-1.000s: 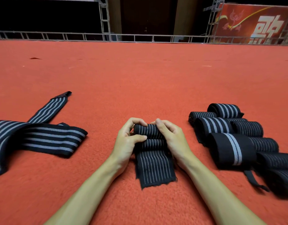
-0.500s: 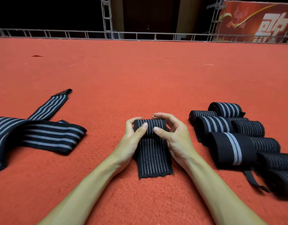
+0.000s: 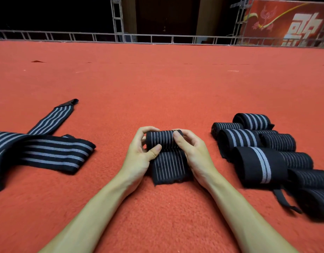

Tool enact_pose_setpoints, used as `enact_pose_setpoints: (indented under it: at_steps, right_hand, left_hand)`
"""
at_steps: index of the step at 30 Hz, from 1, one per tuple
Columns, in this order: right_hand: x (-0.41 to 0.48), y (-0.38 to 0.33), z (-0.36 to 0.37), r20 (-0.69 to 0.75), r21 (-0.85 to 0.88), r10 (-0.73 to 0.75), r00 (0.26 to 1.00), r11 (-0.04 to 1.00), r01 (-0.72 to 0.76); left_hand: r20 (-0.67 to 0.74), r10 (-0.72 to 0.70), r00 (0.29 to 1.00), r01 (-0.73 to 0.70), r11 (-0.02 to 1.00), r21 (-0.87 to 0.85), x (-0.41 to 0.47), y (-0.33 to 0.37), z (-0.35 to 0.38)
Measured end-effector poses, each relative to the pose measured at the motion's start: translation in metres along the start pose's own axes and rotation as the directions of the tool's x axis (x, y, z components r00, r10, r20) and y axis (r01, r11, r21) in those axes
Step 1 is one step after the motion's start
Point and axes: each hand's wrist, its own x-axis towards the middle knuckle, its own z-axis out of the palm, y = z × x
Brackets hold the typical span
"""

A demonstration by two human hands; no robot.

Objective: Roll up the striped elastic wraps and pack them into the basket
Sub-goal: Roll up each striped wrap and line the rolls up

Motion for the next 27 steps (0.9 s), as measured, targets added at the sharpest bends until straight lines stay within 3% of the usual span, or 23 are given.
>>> enact_pose_setpoints:
  at_steps: [9,17,24,27]
  right_hand:
    - [0.0018,-0.0024,-0.001,-0.016,0.15,0.093,0.995,0.985,-0.09]
    - [0.001,-0.0032,-0.0047,0.007,0.247,0.029,1.0,0.969,-0.03]
    - [0.0047,0.0028,-0.0056,0.027,0.273,0.0,1.0,0.962,-0.008]
    - [0.0074,0.0064,-0.0042,-0.008,0.132,0.01,1.0,0.991,-0.009]
  left_hand:
    - [0.021,-0.105,0.994,0.106,0.991,-0.076,-0.0028,0.0091,0.0022]
    - [-0.093,-0.264,0.96,0.222,0.921,-0.321,0.0025,0.0094,0.0053]
    - [-0.138,-0.213,0.967,0.168,0.945,-0.282,0.0033,0.0055,0.0019]
    - [-0.138,-0.153,0.978,0.127,0.975,-0.182,0.0031,0.0028,-0.0006]
